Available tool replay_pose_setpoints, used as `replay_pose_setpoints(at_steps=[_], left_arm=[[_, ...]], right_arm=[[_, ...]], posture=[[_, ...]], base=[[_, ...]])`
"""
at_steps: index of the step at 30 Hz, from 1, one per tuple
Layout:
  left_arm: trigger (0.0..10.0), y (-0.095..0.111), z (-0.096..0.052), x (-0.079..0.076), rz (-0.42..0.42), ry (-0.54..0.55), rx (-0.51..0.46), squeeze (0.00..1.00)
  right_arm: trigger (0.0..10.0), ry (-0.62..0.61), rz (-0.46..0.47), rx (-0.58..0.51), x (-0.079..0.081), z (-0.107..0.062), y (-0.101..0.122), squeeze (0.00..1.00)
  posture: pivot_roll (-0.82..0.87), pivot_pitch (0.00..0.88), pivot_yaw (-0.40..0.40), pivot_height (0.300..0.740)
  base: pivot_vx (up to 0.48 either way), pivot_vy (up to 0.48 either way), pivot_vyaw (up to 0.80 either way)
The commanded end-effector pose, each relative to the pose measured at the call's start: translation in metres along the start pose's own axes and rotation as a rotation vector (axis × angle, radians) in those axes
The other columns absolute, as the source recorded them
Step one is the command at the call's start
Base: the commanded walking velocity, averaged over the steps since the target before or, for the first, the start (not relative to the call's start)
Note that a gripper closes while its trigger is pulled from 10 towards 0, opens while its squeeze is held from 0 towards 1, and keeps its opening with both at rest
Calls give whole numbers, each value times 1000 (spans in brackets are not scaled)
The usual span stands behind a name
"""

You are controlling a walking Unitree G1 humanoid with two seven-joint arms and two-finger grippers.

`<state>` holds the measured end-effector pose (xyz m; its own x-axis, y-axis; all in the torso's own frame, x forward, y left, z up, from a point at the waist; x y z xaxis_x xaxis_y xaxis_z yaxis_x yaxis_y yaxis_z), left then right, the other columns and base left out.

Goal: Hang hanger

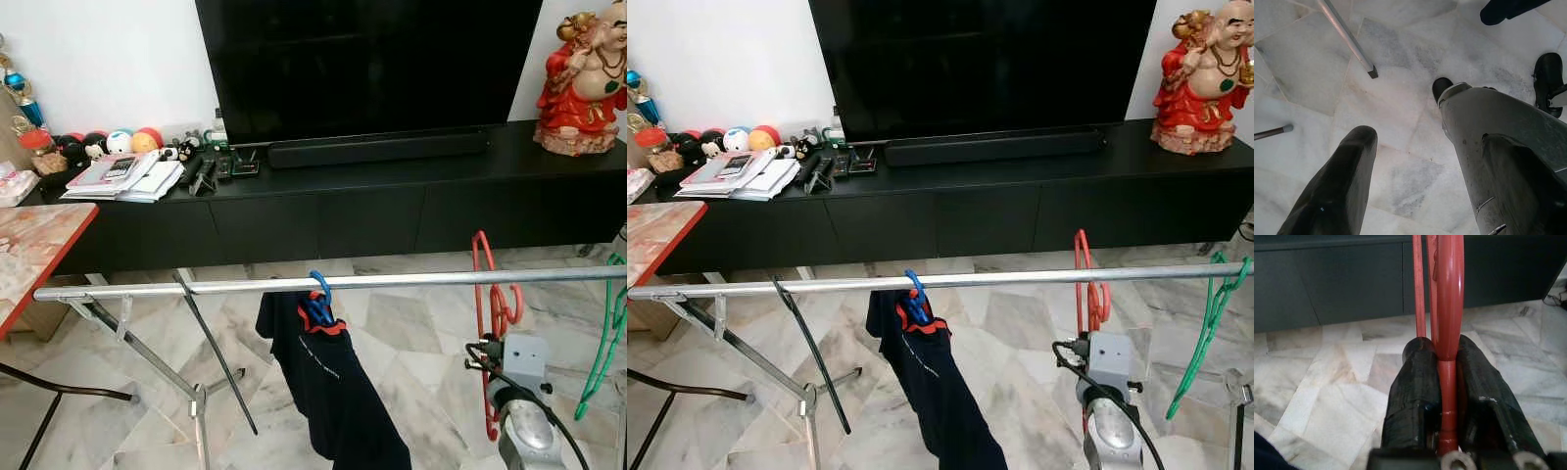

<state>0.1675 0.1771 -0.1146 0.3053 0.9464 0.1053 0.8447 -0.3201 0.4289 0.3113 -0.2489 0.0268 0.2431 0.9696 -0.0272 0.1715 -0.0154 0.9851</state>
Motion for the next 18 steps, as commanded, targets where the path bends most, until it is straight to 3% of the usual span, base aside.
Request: replay_pose_setpoints(at_steps=[1, 18], left_arm=[[10000, -5, -1, 2, 0, 6, 14, 0], [10000, -5, -1, 1, -4, 1, 13, 0]], right_arm=[[10000, 9, -3, -42, 1, 5, 11, 0], [10000, 145, -44, 43, 20, 20, 22, 0]], posture=[[-5, 16, 55, 740], [-9, 17, 55, 740]], base=[[0, 0, 0], [0, 0, 0]])
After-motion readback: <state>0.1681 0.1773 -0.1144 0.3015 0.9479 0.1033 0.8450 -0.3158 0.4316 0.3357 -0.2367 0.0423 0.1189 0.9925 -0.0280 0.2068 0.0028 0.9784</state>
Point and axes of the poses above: a point about 5 cm out from each wrist's last joint towards the gripper, its own z axis pointing out of the wrist towards the gripper, its own y axis along the axis of the wrist's last joint, x = y × z, the point moved 2 cm from there along z, pointing out of the wrist towards the gripper, and after that the axes turned 5 degrees about z, right-handed, at the moved point
